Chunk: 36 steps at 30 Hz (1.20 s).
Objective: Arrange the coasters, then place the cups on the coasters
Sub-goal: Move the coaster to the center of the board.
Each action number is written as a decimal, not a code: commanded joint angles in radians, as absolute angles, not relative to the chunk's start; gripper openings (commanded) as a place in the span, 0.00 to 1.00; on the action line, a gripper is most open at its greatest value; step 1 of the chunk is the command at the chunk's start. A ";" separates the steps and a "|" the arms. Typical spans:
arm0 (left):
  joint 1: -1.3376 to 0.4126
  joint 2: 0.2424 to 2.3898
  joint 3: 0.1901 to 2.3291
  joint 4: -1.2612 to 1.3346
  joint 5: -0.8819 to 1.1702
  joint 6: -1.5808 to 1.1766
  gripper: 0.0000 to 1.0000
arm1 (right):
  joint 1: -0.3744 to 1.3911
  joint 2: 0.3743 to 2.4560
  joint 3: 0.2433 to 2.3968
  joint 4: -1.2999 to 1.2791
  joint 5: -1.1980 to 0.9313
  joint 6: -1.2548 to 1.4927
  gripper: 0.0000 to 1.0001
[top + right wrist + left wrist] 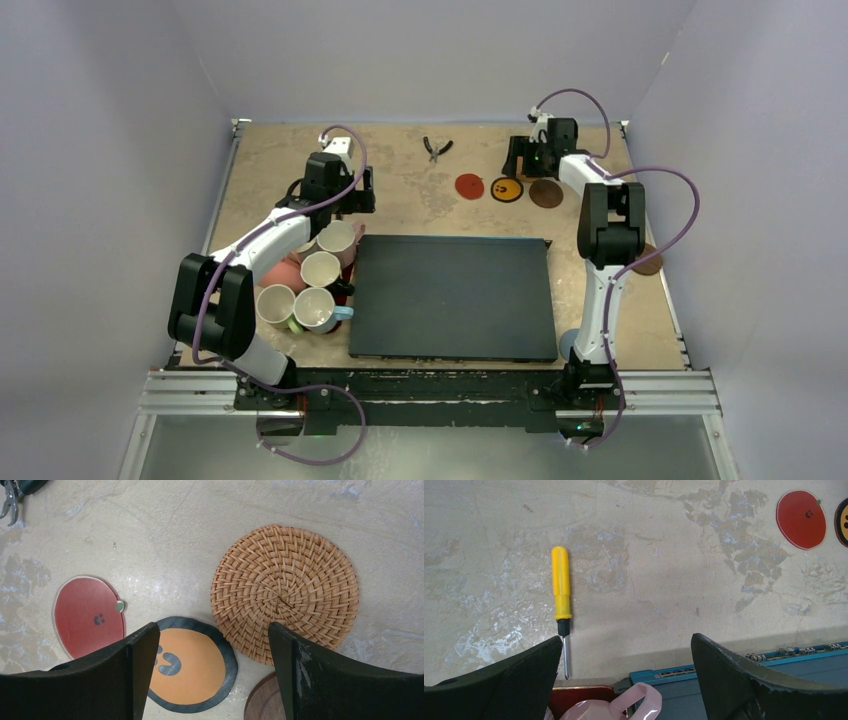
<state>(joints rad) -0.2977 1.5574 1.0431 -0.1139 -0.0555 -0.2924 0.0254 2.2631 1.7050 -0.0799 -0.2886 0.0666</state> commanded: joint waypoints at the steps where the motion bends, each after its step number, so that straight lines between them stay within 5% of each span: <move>1: -0.304 1.520 1.074 -0.092 -0.052 -0.274 0.95 | 0.043 2.271 1.741 -0.256 -0.328 0.077 0.85; 5: -0.305 1.510 1.070 -0.088 -0.060 -0.270 0.95 | 0.044 2.245 1.830 -0.297 -0.292 0.080 0.97; 10: -0.305 1.510 1.061 -0.078 -0.055 -0.273 0.95 | 0.045 2.126 1.899 -0.356 -0.100 0.124 0.98; 19: -0.305 1.491 1.048 -0.066 -0.059 -0.275 0.95 | -0.010 1.776 1.572 -0.368 0.352 0.318 0.98; 26: -0.310 1.457 1.032 -0.051 -0.072 -0.279 0.95 | -0.306 1.582 1.172 -0.217 0.208 0.458 0.98; 36: -0.311 1.453 1.031 -0.055 -0.093 -0.272 0.95 | -0.439 1.567 1.003 -0.102 0.267 0.511 0.98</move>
